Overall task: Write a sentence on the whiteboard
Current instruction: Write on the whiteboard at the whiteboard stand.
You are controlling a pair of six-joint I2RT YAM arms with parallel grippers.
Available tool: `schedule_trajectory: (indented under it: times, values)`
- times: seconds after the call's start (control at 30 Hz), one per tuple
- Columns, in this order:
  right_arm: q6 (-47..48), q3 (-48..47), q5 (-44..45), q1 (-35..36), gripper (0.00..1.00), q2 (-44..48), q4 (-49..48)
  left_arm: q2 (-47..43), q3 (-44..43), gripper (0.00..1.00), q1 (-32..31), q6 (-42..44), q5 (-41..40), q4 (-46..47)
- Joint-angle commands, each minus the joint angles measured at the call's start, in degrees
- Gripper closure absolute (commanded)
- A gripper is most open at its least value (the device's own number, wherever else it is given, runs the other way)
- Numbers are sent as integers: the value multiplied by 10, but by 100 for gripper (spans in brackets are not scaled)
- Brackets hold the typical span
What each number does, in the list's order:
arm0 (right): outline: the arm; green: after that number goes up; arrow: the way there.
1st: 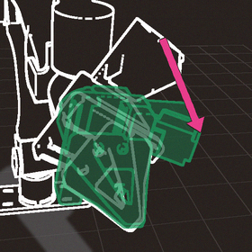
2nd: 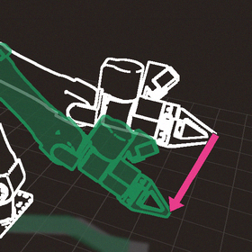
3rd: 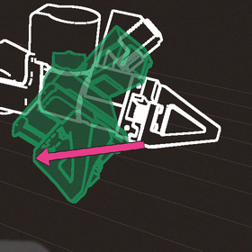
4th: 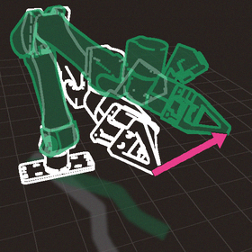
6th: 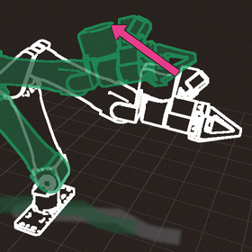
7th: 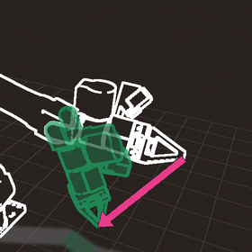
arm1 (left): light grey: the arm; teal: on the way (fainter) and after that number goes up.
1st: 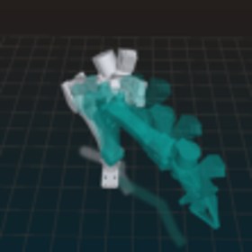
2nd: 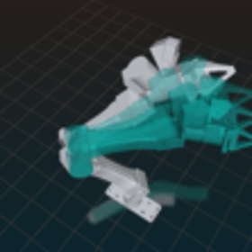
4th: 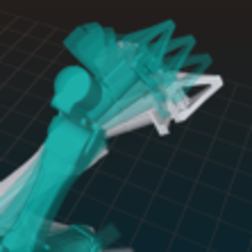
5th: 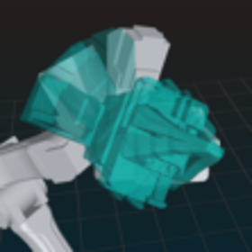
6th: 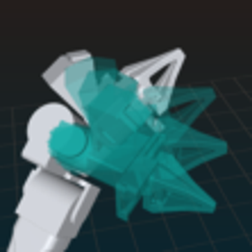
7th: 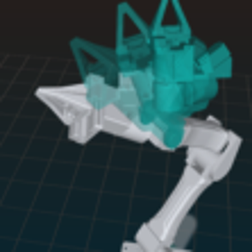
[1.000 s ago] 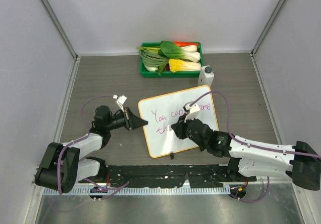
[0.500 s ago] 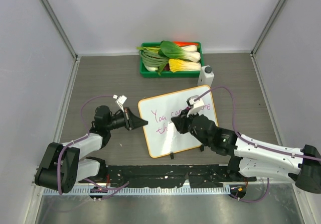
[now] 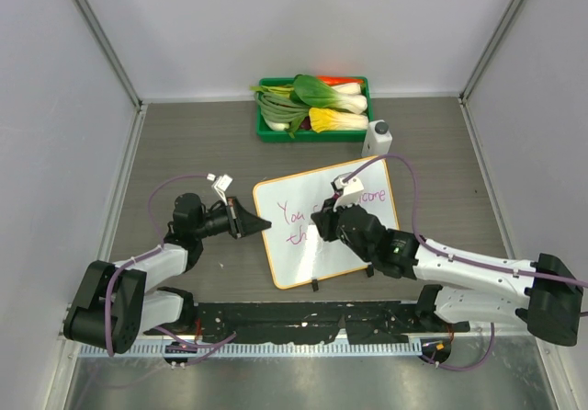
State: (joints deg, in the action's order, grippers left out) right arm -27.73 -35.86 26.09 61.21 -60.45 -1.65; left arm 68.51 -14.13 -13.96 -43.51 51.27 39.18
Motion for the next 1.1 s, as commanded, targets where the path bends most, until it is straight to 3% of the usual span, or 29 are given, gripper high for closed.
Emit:
schedule_trajectory:
  times: [0.0,0.5,1.07]
  values:
    - [-1,-10,19,-3,99,-6,-30,7,-5,100,-2,42,-27,-15]
    - [-14,-2,18,-4,99,60,-13,7,-5,100,-2,42,-28,-15]
    - [-22,28,20,-6,99,47,13,9,-5,100,-2,42,-27,-15]
